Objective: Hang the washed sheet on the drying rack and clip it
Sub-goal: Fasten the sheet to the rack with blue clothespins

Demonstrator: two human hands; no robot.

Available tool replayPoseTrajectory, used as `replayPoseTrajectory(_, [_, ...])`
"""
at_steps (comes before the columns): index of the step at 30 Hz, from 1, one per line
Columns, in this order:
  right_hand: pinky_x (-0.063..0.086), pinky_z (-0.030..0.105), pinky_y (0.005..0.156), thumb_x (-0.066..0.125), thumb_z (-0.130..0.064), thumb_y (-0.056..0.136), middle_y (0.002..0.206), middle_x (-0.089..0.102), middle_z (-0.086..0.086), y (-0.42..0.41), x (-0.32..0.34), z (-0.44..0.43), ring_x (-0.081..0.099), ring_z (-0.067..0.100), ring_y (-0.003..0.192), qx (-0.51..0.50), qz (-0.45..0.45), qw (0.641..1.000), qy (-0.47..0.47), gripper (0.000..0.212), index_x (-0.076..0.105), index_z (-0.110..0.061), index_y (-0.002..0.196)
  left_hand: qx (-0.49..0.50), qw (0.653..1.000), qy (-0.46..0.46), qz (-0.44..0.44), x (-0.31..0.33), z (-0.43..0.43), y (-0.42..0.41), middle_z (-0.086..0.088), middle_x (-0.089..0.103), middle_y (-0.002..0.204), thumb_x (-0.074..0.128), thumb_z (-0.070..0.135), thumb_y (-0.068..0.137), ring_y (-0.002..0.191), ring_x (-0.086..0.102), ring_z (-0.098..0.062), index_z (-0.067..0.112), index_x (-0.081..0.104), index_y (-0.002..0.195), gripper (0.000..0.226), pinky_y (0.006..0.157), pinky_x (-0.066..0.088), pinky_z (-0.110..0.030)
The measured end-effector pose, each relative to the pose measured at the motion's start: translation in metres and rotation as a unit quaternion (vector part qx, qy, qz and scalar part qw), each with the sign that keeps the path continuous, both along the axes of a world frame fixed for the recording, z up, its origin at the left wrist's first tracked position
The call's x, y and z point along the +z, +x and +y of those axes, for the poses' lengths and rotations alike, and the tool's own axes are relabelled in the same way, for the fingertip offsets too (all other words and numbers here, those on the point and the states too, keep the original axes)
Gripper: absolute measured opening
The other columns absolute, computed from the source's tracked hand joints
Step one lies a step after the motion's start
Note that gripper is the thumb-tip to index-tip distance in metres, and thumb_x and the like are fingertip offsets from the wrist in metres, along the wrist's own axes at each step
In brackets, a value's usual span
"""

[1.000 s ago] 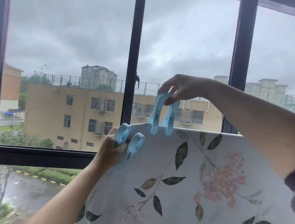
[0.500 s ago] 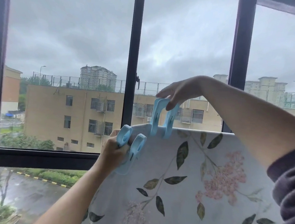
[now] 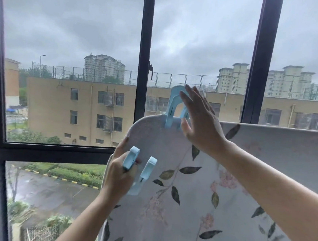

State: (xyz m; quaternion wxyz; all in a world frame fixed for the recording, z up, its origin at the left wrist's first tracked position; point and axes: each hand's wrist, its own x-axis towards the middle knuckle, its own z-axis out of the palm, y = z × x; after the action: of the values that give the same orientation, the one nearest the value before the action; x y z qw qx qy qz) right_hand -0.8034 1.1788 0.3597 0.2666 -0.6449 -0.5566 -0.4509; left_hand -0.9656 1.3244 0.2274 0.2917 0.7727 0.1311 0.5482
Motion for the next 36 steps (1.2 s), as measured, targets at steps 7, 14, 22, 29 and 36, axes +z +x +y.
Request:
replayPoseTrajectory(7, [0.043, 0.030, 0.096, 0.045, -0.022, 0.099, 0.131, 0.057, 0.011, -0.005, 0.055, 0.023, 0.056, 0.025, 0.116, 0.025, 0.142, 0.982, -0.124, 0.036, 0.050, -0.010, 0.132, 0.010, 0.999, -0.011, 0.031, 0.007, 0.002, -0.002, 0.016, 0.036, 0.149, 0.049, 0.020, 0.074, 0.110, 0.058, -0.021, 0.016, 0.057, 0.102, 0.030, 0.089, 0.049, -0.042])
replayPoseTrajectory(14, [0.024, 0.045, 0.115, 0.052, -0.022, 0.093, 0.153, 0.030, 0.006, -0.009, 0.026, 0.020, 0.027, 0.023, 0.141, -0.033, 0.055, 0.998, -0.010, 0.057, 0.033, -0.015, 0.145, 0.006, 0.998, -0.056, 0.019, 0.000, -0.010, -0.006, -0.007, 0.046, 0.140, 0.059, -0.004, 0.082, 0.128, 0.042, -0.021, 0.005, 0.064, 0.112, 0.032, 0.100, 0.034, -0.028])
replayPoseTrajectory(22, [0.034, 0.029, 0.111, 0.057, -0.050, 0.080, 0.142, 0.041, -0.014, -0.064, -0.162, -0.007, 0.037, -0.004, 0.131, 0.239, 0.437, 0.865, -0.060, 0.072, 0.028, -0.030, 0.143, -0.065, 0.954, -0.291, 0.030, -0.043, -0.019, -0.008, -0.010, 0.058, 0.082, 0.054, 0.020, 0.082, 0.073, 0.053, -0.022, 0.016, 0.057, 0.071, 0.012, 0.065, 0.041, -0.032])
replayPoseTrajectory(29, [0.050, 0.036, 0.097, 0.072, -0.037, 0.073, 0.129, 0.053, -0.014, -0.072, -0.234, 0.012, 0.050, 0.001, 0.121, 0.247, 0.587, 0.754, -0.161, 0.067, 0.042, -0.034, 0.132, -0.134, 0.902, -0.406, 0.063, -0.087, -0.018, 0.005, -0.016, 0.068, 0.088, 0.051, 0.014, 0.092, 0.081, 0.066, -0.030, 0.005, 0.060, 0.097, 0.014, 0.073, 0.054, -0.044])
replayPoseTrajectory(36, [0.039, 0.020, 0.065, 0.056, -0.028, 0.091, 0.092, 0.056, -0.005, -0.010, -0.279, 0.004, 0.057, 0.018, 0.087, 0.002, 0.544, 0.805, -0.238, 0.026, 0.050, -0.016, 0.113, -0.150, 0.880, -0.374, 0.251, -0.147, 0.012, -0.004, -0.002, 0.061, 0.107, 0.062, 0.024, 0.071, 0.093, 0.057, -0.010, 0.016, 0.050, 0.119, 0.050, 0.071, 0.045, -0.022])
